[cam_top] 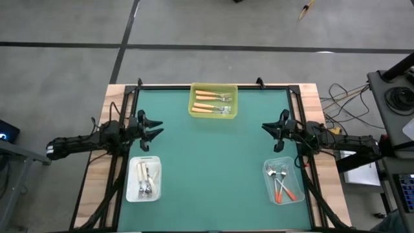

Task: Sort silverware by color (type)
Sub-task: Return to home position

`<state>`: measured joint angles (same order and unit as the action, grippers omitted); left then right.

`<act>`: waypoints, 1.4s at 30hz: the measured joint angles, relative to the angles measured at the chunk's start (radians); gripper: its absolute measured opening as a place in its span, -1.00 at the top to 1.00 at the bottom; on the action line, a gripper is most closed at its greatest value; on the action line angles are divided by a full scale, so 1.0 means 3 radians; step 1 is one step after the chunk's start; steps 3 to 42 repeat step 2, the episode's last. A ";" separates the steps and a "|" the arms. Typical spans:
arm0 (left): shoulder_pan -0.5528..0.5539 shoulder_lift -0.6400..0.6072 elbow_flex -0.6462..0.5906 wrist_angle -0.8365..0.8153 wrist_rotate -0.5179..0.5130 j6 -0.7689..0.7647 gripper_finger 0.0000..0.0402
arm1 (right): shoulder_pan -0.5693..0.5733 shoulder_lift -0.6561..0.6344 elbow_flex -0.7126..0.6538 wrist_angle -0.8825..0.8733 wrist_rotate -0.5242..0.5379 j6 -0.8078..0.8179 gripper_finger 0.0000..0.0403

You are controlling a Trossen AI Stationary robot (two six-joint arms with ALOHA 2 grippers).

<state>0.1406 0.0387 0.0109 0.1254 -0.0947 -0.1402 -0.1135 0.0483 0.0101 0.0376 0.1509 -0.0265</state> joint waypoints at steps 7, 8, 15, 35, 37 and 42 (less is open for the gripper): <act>0.0000 0.0000 0.0000 0.0001 0.0000 0.0000 0.31 | 0.0000 0.0000 0.0000 0.0000 0.0000 0.0000 0.82; 0.0000 0.0000 0.0000 0.0001 0.0000 0.0000 0.31 | 0.0000 0.0000 0.0000 0.0000 0.0000 0.0000 0.82; 0.0000 0.0000 0.0000 0.0001 0.0000 0.0000 0.31 | 0.0000 0.0000 0.0000 0.0000 0.0000 0.0000 0.82; 0.0000 0.0000 0.0000 0.0001 0.0000 0.0000 0.31 | 0.0000 0.0000 0.0000 0.0000 0.0000 0.0000 0.82; 0.0000 0.0000 0.0000 0.0001 0.0000 0.0000 0.31 | 0.0000 0.0000 0.0000 0.0000 0.0000 0.0000 0.82; 0.0000 0.0000 0.0000 0.0001 0.0000 0.0000 0.31 | 0.0000 0.0000 0.0000 0.0000 0.0000 0.0000 0.82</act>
